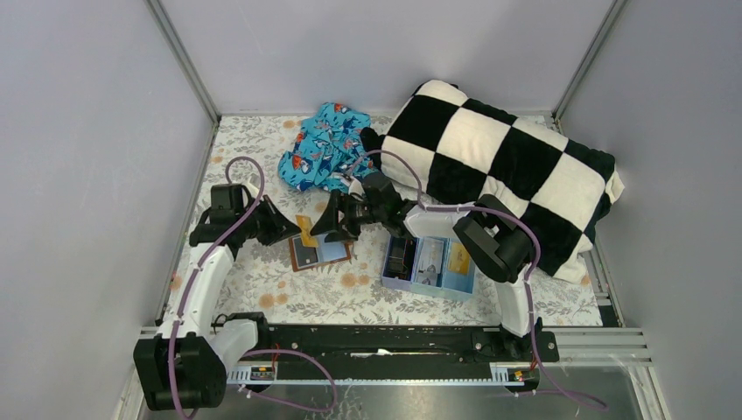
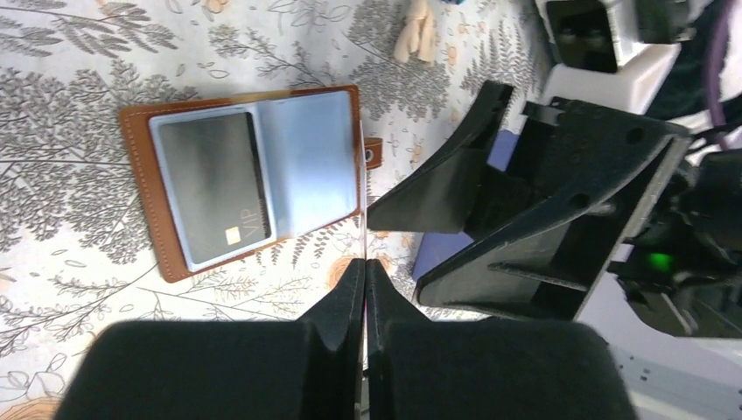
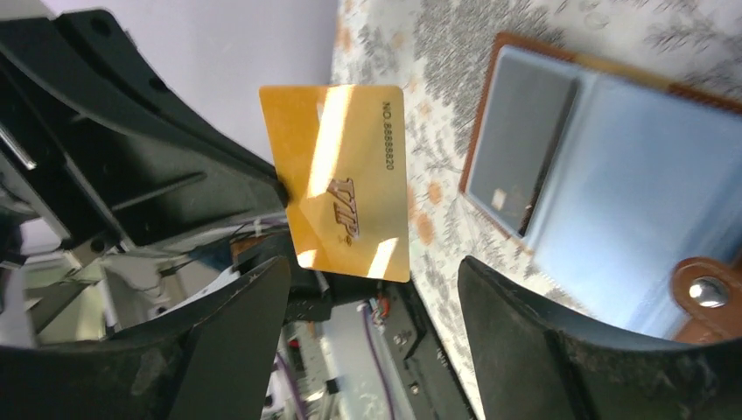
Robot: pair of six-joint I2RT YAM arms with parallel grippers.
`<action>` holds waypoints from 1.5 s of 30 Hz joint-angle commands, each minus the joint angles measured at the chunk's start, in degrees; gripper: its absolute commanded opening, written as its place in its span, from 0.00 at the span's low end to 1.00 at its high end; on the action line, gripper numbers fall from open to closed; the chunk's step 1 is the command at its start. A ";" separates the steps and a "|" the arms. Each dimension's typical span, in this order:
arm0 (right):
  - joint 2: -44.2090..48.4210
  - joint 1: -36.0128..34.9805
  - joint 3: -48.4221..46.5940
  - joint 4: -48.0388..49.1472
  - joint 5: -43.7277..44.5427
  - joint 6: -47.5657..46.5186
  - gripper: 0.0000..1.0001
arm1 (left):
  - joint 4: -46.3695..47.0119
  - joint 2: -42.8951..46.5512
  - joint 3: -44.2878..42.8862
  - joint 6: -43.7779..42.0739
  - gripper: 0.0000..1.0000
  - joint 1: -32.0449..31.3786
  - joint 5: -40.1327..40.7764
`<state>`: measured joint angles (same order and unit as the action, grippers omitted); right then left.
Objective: Take the credit cards out of the card holder
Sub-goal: Remove the credit card from the card holder, then place the credit card in the storage box.
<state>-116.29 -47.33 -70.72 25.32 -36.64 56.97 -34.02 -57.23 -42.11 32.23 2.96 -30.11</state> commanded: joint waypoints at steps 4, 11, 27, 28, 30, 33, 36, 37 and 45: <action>1.60 0.84 4.98 24.57 -9.72 15.80 0.78 | 2.98 1.73 -3.73 -0.27 0.00 0.40 -8.68; 1.37 1.99 6.93 30.36 -9.18 18.93 0.71 | 3.12 1.00 -3.54 0.09 0.00 0.58 -10.74; 2.65 3.01 7.61 31.60 -8.89 19.63 0.00 | 2.37 2.01 -4.01 0.55 0.00 0.64 -13.08; 3.75 3.22 8.31 29.88 -8.34 18.23 0.00 | 2.01 2.04 -4.41 0.74 0.04 0.64 -12.31; 7.12 3.98 10.61 25.60 -6.47 15.00 0.00 | 0.95 1.75 -5.53 0.81 0.27 0.65 -10.50; 15.53 5.78 14.46 11.03 -0.74 5.95 0.00 | -0.55 1.29 -6.85 0.77 0.49 0.65 -7.33; 26.80 7.66 17.97 -7.97 9.47 -5.43 0.00 | -0.72 0.48 -7.19 0.41 0.52 0.69 -6.24; 30.76 8.67 20.06 -11.66 12.12 -7.51 0.00 | -0.72 0.10 -7.20 0.32 0.53 0.71 -6.22; 56.73 16.41 29.91 -43.04 33.01 -15.65 0.00 | 1.45 -1.83 -6.51 -0.66 0.54 0.64 -7.49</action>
<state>-66.41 -32.86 -42.46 4.36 -17.74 49.36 -35.05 -58.65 -47.13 32.84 3.60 -37.69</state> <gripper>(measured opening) 0.014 0.534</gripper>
